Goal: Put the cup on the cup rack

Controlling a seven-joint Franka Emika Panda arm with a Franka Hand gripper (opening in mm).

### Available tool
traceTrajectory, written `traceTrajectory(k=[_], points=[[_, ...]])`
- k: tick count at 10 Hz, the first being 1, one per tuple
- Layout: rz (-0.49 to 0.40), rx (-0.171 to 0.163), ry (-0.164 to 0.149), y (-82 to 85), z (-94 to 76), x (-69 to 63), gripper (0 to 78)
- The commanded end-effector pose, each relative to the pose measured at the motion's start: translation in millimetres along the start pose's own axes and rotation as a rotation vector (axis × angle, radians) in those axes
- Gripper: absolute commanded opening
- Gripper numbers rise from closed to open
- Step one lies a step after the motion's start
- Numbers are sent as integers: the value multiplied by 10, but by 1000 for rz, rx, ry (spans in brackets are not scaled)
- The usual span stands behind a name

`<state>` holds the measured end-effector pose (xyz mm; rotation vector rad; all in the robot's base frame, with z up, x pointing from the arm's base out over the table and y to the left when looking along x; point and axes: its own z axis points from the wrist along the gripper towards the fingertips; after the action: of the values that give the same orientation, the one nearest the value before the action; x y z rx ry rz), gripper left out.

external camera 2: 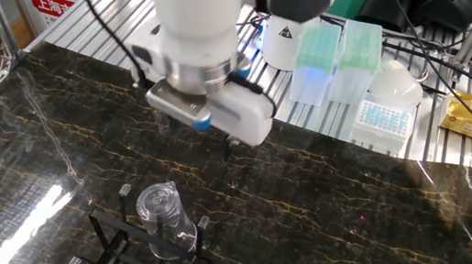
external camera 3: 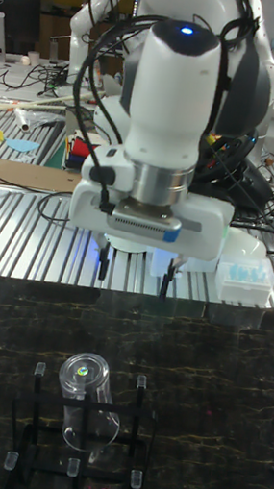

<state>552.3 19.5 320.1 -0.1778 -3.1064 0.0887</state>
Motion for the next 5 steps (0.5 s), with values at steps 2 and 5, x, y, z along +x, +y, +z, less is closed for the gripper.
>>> traceTrajectory(k=[2, 5], points=[[-40, 39, 25, -16, -91, 101, 774], [-67, 31, 43, -76, -182, 160, 774]])
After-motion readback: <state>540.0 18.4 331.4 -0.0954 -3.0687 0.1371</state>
